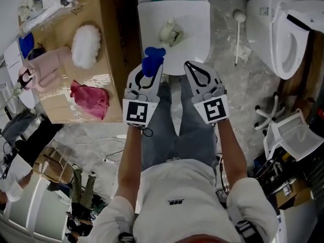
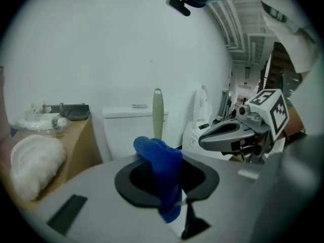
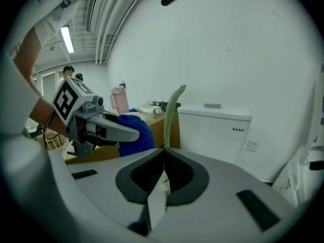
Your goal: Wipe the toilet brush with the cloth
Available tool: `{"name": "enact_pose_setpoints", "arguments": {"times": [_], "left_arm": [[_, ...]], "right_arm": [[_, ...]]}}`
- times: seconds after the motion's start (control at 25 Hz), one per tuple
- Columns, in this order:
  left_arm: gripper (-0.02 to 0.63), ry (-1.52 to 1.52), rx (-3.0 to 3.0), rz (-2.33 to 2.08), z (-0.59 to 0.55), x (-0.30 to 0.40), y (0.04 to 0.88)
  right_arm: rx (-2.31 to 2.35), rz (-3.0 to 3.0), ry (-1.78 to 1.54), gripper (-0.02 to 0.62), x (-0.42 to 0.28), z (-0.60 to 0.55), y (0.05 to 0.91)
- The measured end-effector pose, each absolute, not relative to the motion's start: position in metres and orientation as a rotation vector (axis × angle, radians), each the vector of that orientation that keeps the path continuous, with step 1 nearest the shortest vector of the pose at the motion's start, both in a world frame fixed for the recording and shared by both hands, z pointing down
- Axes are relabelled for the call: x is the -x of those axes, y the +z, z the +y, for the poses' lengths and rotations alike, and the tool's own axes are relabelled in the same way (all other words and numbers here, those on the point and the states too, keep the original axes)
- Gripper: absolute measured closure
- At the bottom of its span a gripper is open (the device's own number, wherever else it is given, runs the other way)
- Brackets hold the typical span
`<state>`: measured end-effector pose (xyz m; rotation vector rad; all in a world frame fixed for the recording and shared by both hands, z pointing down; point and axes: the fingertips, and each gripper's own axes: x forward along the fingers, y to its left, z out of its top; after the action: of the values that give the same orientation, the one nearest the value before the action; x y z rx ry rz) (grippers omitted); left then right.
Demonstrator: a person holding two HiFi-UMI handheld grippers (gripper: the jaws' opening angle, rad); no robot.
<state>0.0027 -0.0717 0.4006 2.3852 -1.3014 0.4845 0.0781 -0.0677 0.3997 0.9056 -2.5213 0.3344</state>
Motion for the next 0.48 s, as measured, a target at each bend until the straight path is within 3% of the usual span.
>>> {"name": "enact_pose_setpoints", "arguments": {"times": [0.48], "left_arm": [[0.518, 0.474, -2.396, -1.332, -0.097, 0.002, 0.47]], "right_arm": [[-0.814, -2.459, 0.275, 0.598, -0.073, -0.093, 0.502]]}}
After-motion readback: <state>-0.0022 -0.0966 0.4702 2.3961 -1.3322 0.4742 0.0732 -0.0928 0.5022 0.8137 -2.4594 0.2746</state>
